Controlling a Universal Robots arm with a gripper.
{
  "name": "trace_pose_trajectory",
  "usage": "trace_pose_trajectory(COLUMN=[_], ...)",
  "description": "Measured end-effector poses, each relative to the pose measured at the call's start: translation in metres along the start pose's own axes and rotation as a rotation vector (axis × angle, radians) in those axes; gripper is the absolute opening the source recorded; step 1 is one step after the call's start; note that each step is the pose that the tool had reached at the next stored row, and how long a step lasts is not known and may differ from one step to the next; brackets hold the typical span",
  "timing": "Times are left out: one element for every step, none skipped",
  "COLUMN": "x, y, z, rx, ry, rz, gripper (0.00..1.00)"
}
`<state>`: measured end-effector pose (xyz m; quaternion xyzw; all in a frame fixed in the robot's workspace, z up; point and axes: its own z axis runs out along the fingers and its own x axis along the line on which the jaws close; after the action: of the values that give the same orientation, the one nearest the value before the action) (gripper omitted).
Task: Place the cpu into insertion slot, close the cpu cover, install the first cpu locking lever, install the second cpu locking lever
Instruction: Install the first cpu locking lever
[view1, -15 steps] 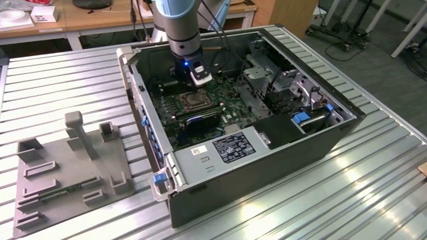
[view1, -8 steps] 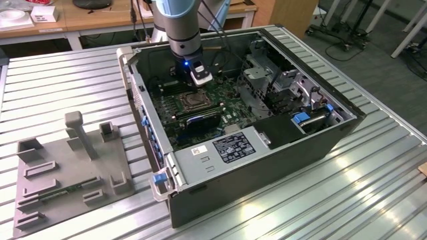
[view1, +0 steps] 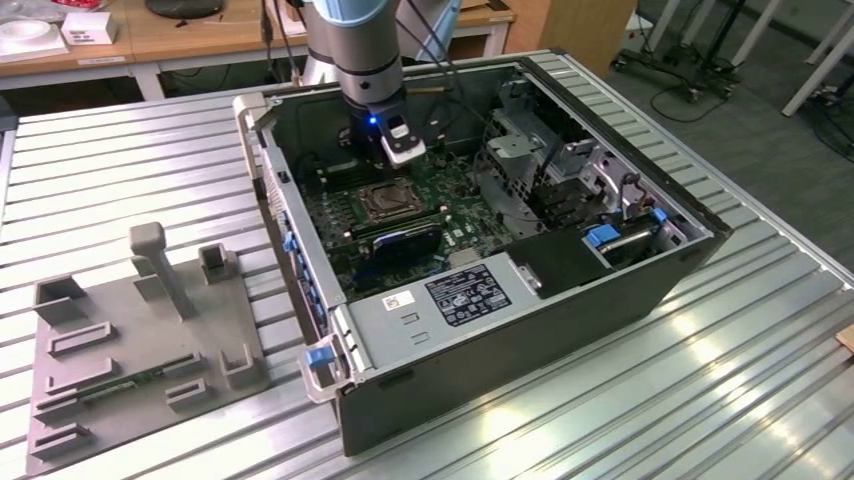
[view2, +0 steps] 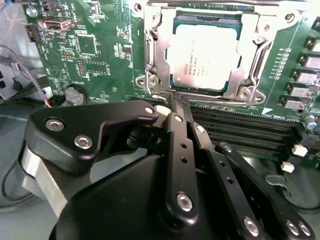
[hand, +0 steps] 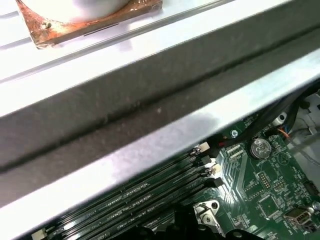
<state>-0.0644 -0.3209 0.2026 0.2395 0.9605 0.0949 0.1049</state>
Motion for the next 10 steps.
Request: trace_pose_trajectory(x=[-0.0002,-0.0005,-0.0007,-0.0009,-0.0011,-0.0011,-0.0011,-0.0011,-0.0011,-0.0011], y=[0.0003,0.0007,0.0010,0.0014,0.0016,0.0017,0.0017,0.0017,0.0017,0.0017], z=[-0.0012,-0.0028,-0.0042,-0.0057,-0.0067,-0.0069,-0.0069,-0.0069,-0.0069,-0.0070], rx=[-0.0005,-0.0012,-0.0023,-0.0038,-0.0052,-0.0059,-0.0060,-0.0061,-0.0060,-0.0059], ry=[0.0003,0.0008,0.0013,0.0021,0.0027,0.0030,0.0030,0.0030,0.0030,0.0031], rz=[0.000,0.000,0.001,0.001,0.001,0.002,0.002,0.002,0.002,0.002], gripper=[0.11,0.11,0.11,0.11,0.11,0.11,0.11,0.11,0.11,0.11])
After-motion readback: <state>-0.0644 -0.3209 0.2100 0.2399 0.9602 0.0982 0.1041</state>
